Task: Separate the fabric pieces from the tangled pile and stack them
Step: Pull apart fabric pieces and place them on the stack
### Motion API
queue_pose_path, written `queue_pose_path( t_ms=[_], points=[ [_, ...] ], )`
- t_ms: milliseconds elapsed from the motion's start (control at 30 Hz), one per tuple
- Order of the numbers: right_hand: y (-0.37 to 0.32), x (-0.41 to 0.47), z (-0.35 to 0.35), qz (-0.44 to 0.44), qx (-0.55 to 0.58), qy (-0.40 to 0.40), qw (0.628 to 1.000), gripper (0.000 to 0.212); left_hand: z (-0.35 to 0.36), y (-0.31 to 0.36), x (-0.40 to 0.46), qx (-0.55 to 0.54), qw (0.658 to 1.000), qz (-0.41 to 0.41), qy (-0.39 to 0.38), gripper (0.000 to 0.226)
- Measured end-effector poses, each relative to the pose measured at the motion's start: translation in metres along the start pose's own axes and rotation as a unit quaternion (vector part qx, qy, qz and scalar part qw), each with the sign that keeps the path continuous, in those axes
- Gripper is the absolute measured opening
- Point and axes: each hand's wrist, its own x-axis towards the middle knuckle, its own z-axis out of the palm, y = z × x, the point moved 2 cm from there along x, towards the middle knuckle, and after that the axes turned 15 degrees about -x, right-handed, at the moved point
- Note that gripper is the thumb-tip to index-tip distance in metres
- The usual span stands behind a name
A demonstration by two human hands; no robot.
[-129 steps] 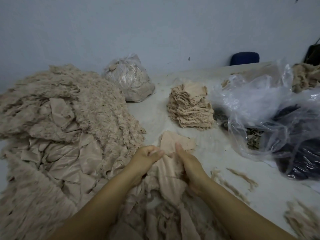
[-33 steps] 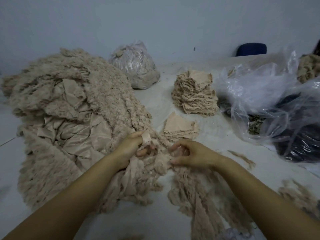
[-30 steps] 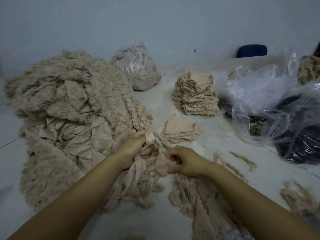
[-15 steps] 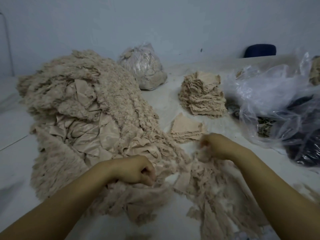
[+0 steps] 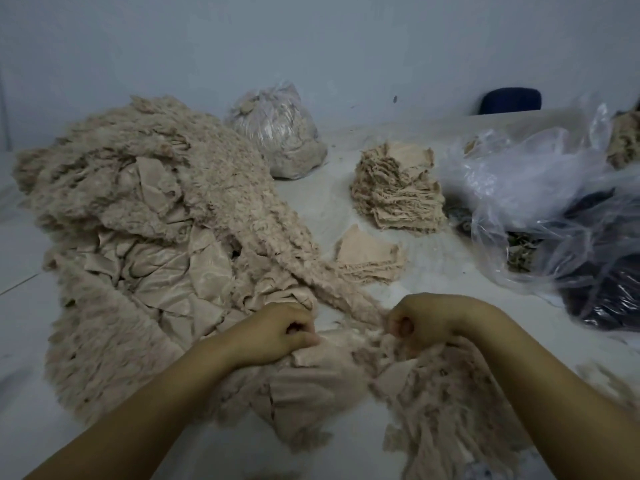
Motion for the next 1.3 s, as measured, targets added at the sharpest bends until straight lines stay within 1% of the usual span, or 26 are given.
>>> queue_pose_path(
  t_ms=[33, 100, 133, 167, 200, 233, 267, 300, 367, 433, 500, 533, 567, 600, 633, 667, 700, 733, 833, 900, 967, 1000, 1033, 1133, 1233, 1300],
  points=[
    [-0.006, 0.002, -0.005, -0.004, 0.047, 0.027, 0.999, 0.010, 0.003, 0.004, 0.001, -0.010, 1.000, 0.011, -0.005, 0.019],
    [-0.019, 0.012, -0.006, 0.007, 0.130, 0.096, 0.987, 0.039, 0.010, 0.011, 0.001, -0.032, 0.999, 0.033, -0.016, 0.018],
    [-0.027, 0.018, -0.002, 0.009, 0.136, 0.112, 0.984, 0.045, 0.012, 0.014, 0.001, -0.042, 0.998, 0.040, -0.018, 0.019],
    [-0.035, 0.024, 0.004, -0.003, 0.134, 0.118, 0.984, 0.041, 0.014, 0.015, 0.000, -0.052, 0.997, 0.046, -0.017, 0.021],
    [-0.041, 0.029, 0.011, -0.029, 0.145, 0.117, 0.982, 0.030, 0.015, 0.015, 0.000, -0.060, 0.997, 0.049, -0.005, 0.023],
    [-0.045, 0.033, 0.016, -0.064, 0.180, 0.123, 0.974, 0.017, 0.014, 0.014, -0.001, -0.076, 0.996, 0.048, 0.013, 0.024],
    [-0.045, 0.035, 0.018, -0.092, 0.230, 0.139, 0.959, 0.013, 0.012, 0.013, 0.000, -0.107, 0.993, 0.039, 0.035, 0.021],
    [-0.042, 0.036, 0.018, -0.101, 0.281, 0.171, 0.939, 0.016, 0.010, 0.012, 0.000, -0.154, 0.986, 0.027, 0.058, 0.018],
    [-0.035, 0.036, 0.013, -0.079, 0.363, 0.267, 0.889, 0.022, 0.005, 0.011, 0.002, -0.224, 0.969, 0.013, 0.099, 0.020],
    [-0.033, 0.036, 0.008, -0.052, 0.444, 0.345, 0.825, 0.026, 0.001, 0.011, 0.008, -0.208, 0.973, -0.009, 0.104, 0.021],
    [-0.031, 0.037, 0.003, -0.040, 0.557, 0.365, 0.745, 0.027, 0.002, 0.011, 0.016, -0.175, 0.981, -0.037, 0.080, 0.018],
    [-0.029, 0.037, 0.001, -0.043, 0.604, 0.350, 0.714, 0.026, 0.002, 0.013, 0.020, -0.191, 0.977, -0.043, 0.079, 0.016],
    [-0.026, 0.036, -0.001, -0.055, 0.632, 0.325, 0.701, 0.027, 0.002, 0.014, 0.023, -0.239, 0.965, -0.046, 0.095, 0.016],
    [-0.023, 0.036, -0.001, -0.067, 0.631, 0.297, 0.714, 0.031, 0.002, 0.016, 0.026, -0.307, 0.943, -0.046, 0.123, 0.017],
    [-0.023, 0.035, -0.001, -0.080, 0.604, 0.275, 0.744, 0.031, 0.001, 0.020, 0.029, -0.373, 0.915, -0.046, 0.148, 0.018],
    [-0.023, 0.035, 0.000, -0.091, 0.572, 0.272, 0.768, 0.024, 0.000, 0.023, 0.031, -0.427, 0.888, -0.045, 0.166, 0.016],
    [-0.024, 0.037, 0.001, -0.102, 0.559, 0.280, 0.774, 0.014, -0.001, 0.025, 0.034, -0.454, 0.872, -0.050, 0.176, 0.011],
    [-0.025, 0.038, 0.003, -0.114, 0.565, 0.292, 0.763, 0.010, -0.001, 0.026, 0.036, -0.472, 0.863, -0.059, 0.172, 0.010],
    [-0.030, 0.040, 0.001, -0.116, 0.604, 0.316, 0.722, 0.015, 0.007, 0.027, 0.043, -0.517, 0.842, -0.123, 0.096, 0.042],
    [-0.032, 0.041, -0.002, -0.098, 0.608, 0.343, 0.709, 0.018, 0.012, 0.029, 0.047, -0.551, 0.819, -0.141, 0.076, 0.044],
    [-0.034, 0.042, -0.004, -0.080, 0.637, 0.344, 0.685, 0.023, 0.013, 0.029, 0.052, -0.611, 0.771, -0.130, 0.124, 0.034],
    [-0.034, 0.042, -0.002, -0.074, 0.646, 0.329, 0.685, 0.032, 0.012, 0.029, 0.056, -0.637, 0.745, -0.120, 0.155, 0.028],
    [-0.035, 0.042, -0.001, -0.073, 0.639, 0.307, 0.702, 0.036, 0.010, 0.028, 0.060, -0.644, 0.734, -0.113, 0.187, 0.024],
    [-0.036, 0.042, 0.011, -0.098, 0.554, 0.264, 0.783, 0.018, -0.002, 0.025, 0.065, -0.604, 0.738, -0.102, 0.282, 0.017],
    [-0.027, 0.039, 0.023, -0.106, 0.523, 0.214, 0.818, 0.017, -0.021, 0.015, 0.064, -0.550, 0.753, -0.095, 0.348, 0.019],
    [-0.018, 0.033, 0.023, -0.126, 0.493, 0.149, 0.848, 0.017, -0.027, 0.010, 0.062, -0.515, 0.770, -0.093, 0.366, 0.023]
  ],
)
